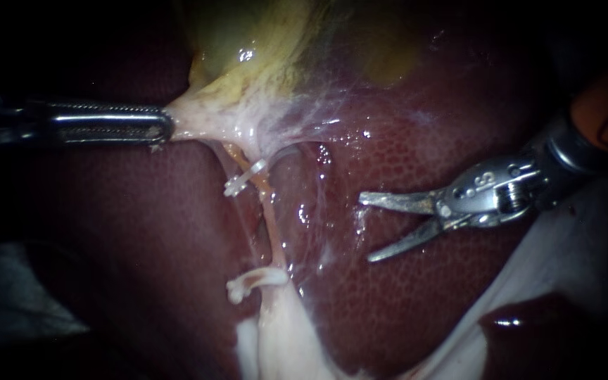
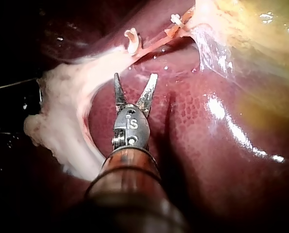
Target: Go back from the cut left tube
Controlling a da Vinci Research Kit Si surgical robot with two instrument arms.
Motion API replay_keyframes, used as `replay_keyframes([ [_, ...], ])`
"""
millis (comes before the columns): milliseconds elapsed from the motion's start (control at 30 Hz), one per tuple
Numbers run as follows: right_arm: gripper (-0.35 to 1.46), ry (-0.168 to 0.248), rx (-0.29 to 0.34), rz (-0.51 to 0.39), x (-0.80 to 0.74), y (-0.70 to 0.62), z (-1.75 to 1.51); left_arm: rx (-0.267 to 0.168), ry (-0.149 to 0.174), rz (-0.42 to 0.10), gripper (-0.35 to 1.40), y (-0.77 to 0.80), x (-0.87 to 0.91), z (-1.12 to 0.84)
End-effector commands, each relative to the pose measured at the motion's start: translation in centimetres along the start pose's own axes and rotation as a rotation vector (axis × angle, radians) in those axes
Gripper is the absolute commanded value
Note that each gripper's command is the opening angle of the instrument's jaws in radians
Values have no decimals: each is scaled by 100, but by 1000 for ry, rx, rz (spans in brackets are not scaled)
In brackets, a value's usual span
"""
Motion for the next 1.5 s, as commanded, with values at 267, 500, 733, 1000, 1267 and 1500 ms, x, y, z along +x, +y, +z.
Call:
replay_keyframes([
  [267,145,-13,-28,14,9,-2,-9,-1,1,0,-35,0,1,2],
  [500,145,-14,-30,16,9,-3,-9,-1,1,0,-35,0,1,2],
  [733,145,-23,-28,14,9,-4,-9,2,-31,-39,-35,0,3,7],
  [1000,145,-22,-25,13,8,-4,-8,13,-41,3,-35,-6,2,18],
  [1267,145,-25,-25,12,7,-5,-8,19,-44,18,-35,-20,-11,39],
  [1500,145,-31,-23,12,7,-6,-7,29,-53,25,-35,-28,-23,57],
])
